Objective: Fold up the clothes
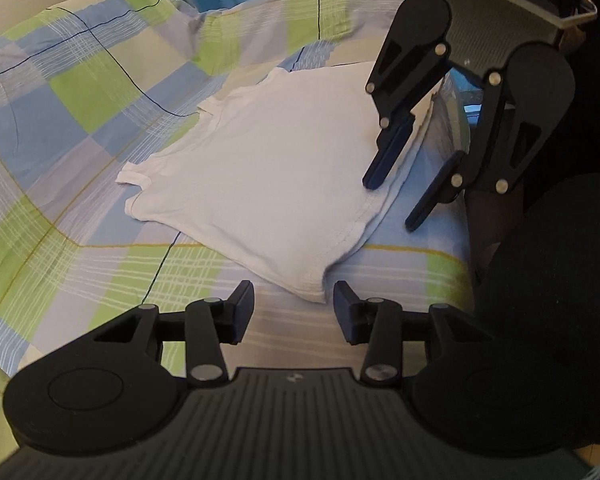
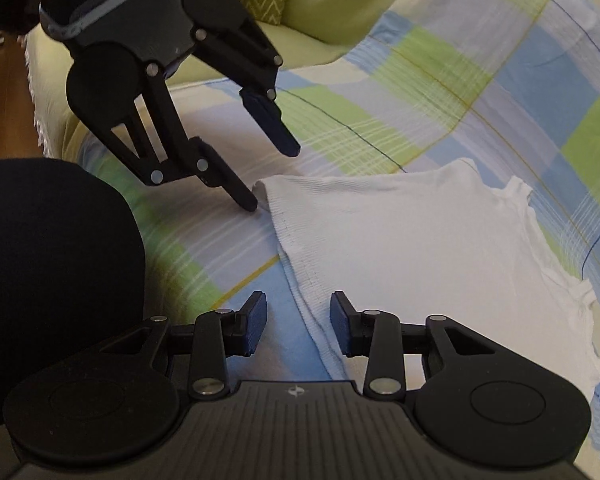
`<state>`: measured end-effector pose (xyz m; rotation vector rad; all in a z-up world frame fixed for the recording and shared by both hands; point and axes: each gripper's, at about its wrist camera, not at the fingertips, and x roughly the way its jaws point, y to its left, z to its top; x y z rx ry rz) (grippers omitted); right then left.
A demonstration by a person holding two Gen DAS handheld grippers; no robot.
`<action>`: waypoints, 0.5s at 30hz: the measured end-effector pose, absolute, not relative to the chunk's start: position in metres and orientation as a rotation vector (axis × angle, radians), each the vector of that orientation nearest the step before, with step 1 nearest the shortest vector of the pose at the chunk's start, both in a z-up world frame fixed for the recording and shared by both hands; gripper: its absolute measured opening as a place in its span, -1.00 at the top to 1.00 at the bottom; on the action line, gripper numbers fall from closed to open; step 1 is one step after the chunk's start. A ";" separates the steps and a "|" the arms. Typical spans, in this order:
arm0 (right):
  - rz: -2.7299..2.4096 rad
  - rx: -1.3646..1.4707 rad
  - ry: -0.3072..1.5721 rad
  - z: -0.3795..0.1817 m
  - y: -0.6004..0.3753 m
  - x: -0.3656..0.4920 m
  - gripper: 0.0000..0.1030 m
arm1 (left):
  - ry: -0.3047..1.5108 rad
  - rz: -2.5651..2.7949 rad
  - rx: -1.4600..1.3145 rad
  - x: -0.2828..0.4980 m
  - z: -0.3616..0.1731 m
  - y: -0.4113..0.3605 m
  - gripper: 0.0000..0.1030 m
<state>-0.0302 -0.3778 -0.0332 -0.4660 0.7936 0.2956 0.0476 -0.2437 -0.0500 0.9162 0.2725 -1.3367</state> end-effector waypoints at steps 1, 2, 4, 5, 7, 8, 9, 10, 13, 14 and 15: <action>0.293 -0.472 0.793 -0.033 -0.378 -0.028 0.68 | 0.260 -1.341 0.926 0.047 -0.050 -0.243 0.19; 0.290 -0.461 0.795 -0.030 -0.380 -0.026 0.95 | 0.239 -1.343 0.943 0.046 -0.051 -0.242 0.15; 0.285 -0.431 0.798 -0.025 -0.384 -0.023 0.96 | 0.162 -1.342 1.009 0.039 -0.056 -0.242 0.08; 0.286 -0.376 0.794 -0.020 -0.391 -0.022 0.96 | 0.118 -1.342 1.044 0.035 -0.059 -0.242 0.01; 0.288 -0.266 0.786 -0.009 -0.406 -0.019 0.95 | 0.045 -1.346 1.104 0.029 -0.063 -0.244 -0.01; 0.291 -0.211 0.784 -0.003 -0.414 -0.018 0.95 | 0.015 -1.349 1.129 0.026 -0.064 -0.246 -0.02; 0.293 -0.157 0.780 0.003 -0.422 -0.017 0.95 | -0.010 -1.348 1.149 0.025 -0.066 -0.248 -0.03; 0.293 -0.114 0.777 0.008 -0.430 -0.015 0.95 | -0.030 -1.347 1.165 0.024 -0.068 -0.251 -0.03; 0.289 -0.016 0.767 0.020 -0.448 -0.013 0.95 | -0.066 -1.344 1.178 0.022 -0.073 -0.262 -0.06; 0.287 0.010 0.763 0.023 -0.452 -0.013 0.95 | -0.072 -1.342 1.177 0.021 -0.074 -0.265 -0.06; 0.286 0.030 0.760 0.026 -0.455 -0.014 0.95 | -0.086 -1.337 1.183 0.020 -0.075 -0.269 -0.06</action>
